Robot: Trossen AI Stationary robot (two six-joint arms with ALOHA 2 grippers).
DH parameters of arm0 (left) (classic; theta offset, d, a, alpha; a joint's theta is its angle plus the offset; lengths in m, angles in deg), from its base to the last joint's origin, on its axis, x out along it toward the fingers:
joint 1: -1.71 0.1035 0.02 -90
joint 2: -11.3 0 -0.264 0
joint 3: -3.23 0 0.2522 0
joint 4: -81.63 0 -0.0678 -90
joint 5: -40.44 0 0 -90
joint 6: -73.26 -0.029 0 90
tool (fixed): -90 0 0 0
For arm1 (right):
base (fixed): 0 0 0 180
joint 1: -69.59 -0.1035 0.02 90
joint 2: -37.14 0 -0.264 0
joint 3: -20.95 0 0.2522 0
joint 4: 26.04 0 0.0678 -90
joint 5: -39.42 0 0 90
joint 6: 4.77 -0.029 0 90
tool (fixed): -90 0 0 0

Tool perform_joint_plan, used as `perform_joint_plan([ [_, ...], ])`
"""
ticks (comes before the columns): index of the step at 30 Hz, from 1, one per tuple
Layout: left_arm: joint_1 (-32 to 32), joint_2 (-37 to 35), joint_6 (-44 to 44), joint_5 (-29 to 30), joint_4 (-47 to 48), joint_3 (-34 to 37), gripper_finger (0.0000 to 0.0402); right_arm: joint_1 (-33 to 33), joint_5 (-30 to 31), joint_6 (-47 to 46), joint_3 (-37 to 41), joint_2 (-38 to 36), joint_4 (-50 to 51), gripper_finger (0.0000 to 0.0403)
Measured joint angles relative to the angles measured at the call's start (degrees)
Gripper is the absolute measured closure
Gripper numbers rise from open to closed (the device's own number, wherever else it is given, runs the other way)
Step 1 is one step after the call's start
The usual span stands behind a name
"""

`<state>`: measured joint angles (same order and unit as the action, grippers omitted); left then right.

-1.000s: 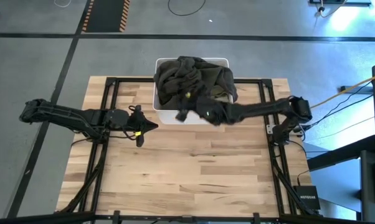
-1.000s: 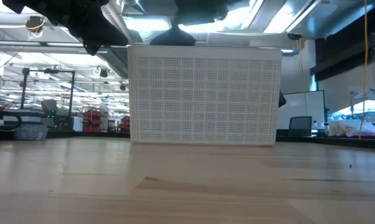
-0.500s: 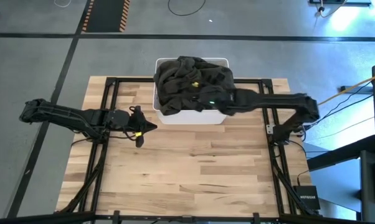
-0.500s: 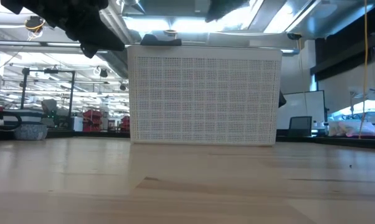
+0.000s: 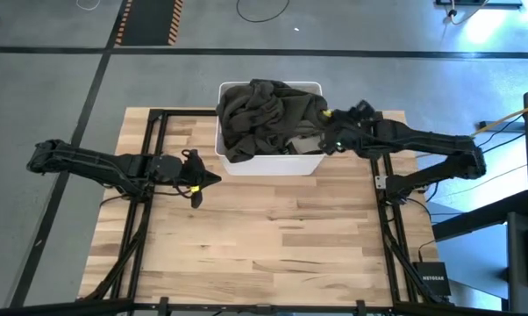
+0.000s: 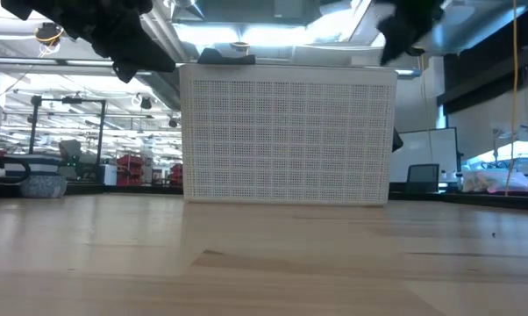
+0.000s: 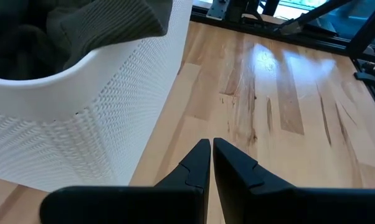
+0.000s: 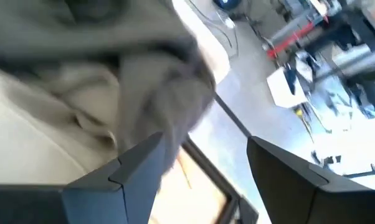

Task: Sort clothes
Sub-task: Put the black hoodie into the white laundry bin

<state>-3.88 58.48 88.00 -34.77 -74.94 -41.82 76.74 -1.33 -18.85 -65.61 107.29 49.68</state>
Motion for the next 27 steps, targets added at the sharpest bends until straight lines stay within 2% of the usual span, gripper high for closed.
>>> perform_joint_plan([
  [6,0.0,0.0,-0.2,0.0,0.0,0.0,0.0386,0.1,0.7,-0.5,16.1,-7.8,-11.6,0.0157],
  [10,0.0,0.0,-0.2,0.0,-0.1,0.0,0.0386,0.1,-1.6,0.6,21.2,-14.7,-19.2,0.0157],
  [12,0.0,0.0,-0.2,0.0,-0.1,0.0,0.0386,0.0,-5.7,2.0,22.1,-18.2,-23.0,0.0157],
  [15,0.0,0.0,-0.3,0.0,-0.4,0.0,0.0386,0.1,-14.9,4.1,22.5,-21.7,-28.3,0.0157],
  [17,0.0,0.0,-0.4,0.0,-1.3,0.0,0.0386,0.0,-16.7,4.2,22.6,-21.9,-28.2,0.0157],
  [20,0.0,0.0,-0.4,0.0,-3.3,0.0,0.0386,0.0,-15.9,4.0,23.3,-20.3,-26.5,0.0157],
  [23,0.0,0.1,-0.4,0.0,-3.1,0.0,0.0386,0.1,-17.1,4.9,24.7,-17.4,-28.4,0.0157],
  [27,0.0,0.1,-0.7,0.0,-3.1,0.0,0.0386,0.0,-15.2,6.8,24.9,-13.8,-32.3,0.0157],
])
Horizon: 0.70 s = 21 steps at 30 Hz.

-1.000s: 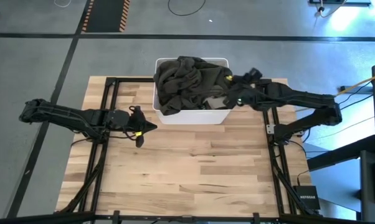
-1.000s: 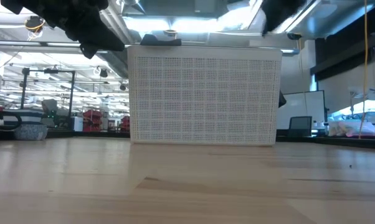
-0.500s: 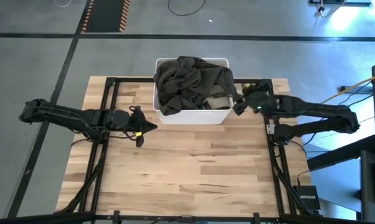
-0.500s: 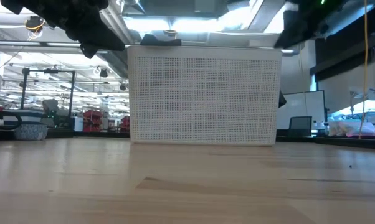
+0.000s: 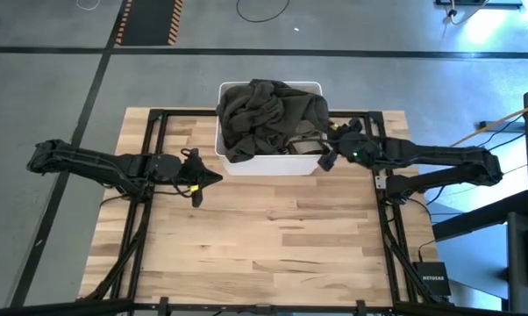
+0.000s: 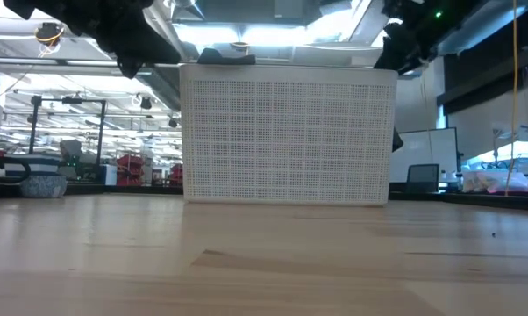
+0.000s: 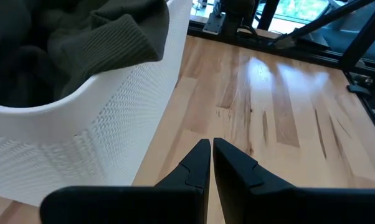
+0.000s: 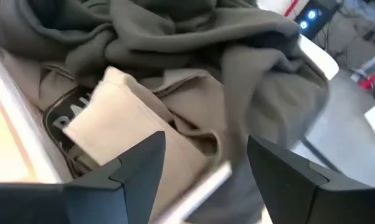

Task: Sort clothes
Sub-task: Put the black hoodie into the white laundry bin

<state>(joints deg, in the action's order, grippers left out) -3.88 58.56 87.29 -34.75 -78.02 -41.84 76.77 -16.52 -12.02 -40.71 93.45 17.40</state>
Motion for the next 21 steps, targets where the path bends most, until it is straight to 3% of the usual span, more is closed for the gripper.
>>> perform_joint_plan([
  [4,0.0,0.0,-0.7,0.0,0.0,0.0,0.0386,2.1,3.9,1.3,-0.1,3.0,-3.0,0.0166],
  [7,0.0,0.0,-0.6,0.0,0.0,0.0,0.0386,4.3,3.1,1.0,-0.2,4.5,-3.6,0.0194],
  [10,0.0,0.0,-0.6,0.0,0.0,0.0,0.0386,6.0,4.0,0.2,-0.2,5.1,-3.5,0.0245],
  [16,0.0,0.0,-0.6,0.0,0.1,0.0,0.0386,6.0,4.1,1.4,-1.0,5.1,-2.5,0.0385],
  [21,0.0,0.0,-0.6,0.0,-0.1,0.0,0.0386,6.0,4.1,2.4,-4.9,5.1,-2.2,0.038],
])
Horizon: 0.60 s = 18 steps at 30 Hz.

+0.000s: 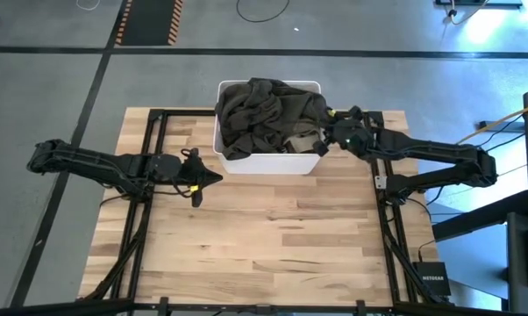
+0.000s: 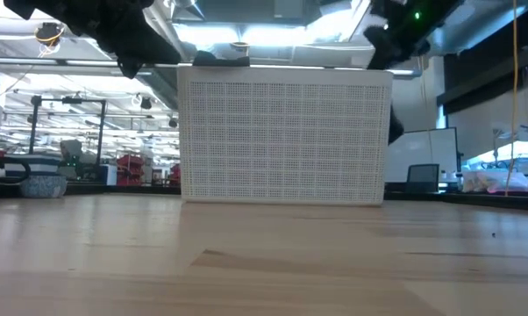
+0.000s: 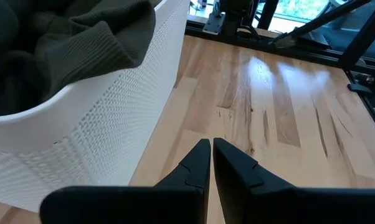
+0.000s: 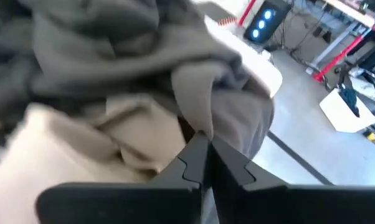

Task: Sort clothes
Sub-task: Put the black hoodie into the white laundry bin

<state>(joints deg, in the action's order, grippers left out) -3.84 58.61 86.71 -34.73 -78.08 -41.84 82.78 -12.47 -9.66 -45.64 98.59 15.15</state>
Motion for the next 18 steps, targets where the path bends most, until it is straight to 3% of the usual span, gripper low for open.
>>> perform_joint_plan([
  [8,0.0,0.0,0.0,0.0,0.0,0.0,0.0386,0.0,-0.9,2.4,-8.9,0.0,-2.6,0.0386],
  [15,0.0,0.0,0.0,0.0,0.0,0.0,0.0386,0.0,-11.1,3.0,-10.7,1.1,-19.3,0.0397],
  [18,0.0,0.0,0.0,0.0,-0.1,0.0,0.0386,0.0,-14.1,3.0,-10.6,3.9,-21.8,0.0389],
])
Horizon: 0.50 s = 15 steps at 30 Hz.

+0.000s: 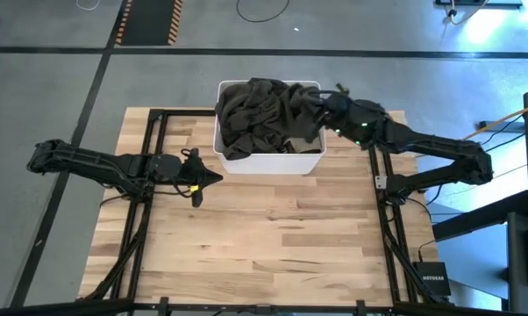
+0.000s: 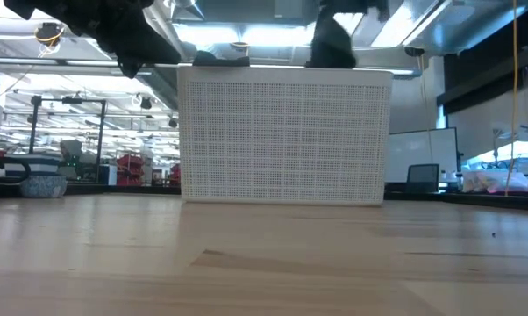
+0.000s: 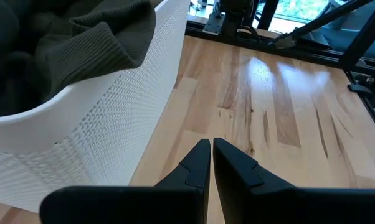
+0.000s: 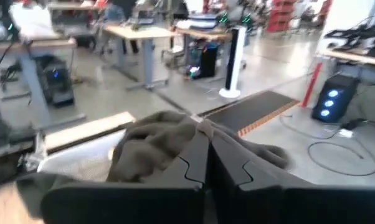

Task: Sort clothes
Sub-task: Put the black hoodie into the white laundry bin

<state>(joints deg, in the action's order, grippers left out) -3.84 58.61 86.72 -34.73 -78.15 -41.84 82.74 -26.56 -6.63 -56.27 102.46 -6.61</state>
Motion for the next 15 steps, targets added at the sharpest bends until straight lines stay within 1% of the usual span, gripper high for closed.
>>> perform_joint_plan([
  [7,-0.1,0.0,-1.9,0.0,0.0,0.0,0.0386,0.0,-0.7,-3.1,2.8,7.4,3.7,0.0366],
  [9,-0.1,0.0,-2.1,0.5,-0.1,0.0,0.0386,0.0,-0.7,-3.8,3.0,9.0,4.8,0.0354],
  [12,-0.1,0.0,-2.6,0.8,-1.2,0.0,0.0386,0.0,-0.7,-3.7,2.8,9.4,6.6,0.032],
  [15,-0.1,-0.1,-3.0,0.7,-3.7,0.0,0.0386,0.0,-1.4,-3.7,-0.6,8.2,11.4,0.0271],
])
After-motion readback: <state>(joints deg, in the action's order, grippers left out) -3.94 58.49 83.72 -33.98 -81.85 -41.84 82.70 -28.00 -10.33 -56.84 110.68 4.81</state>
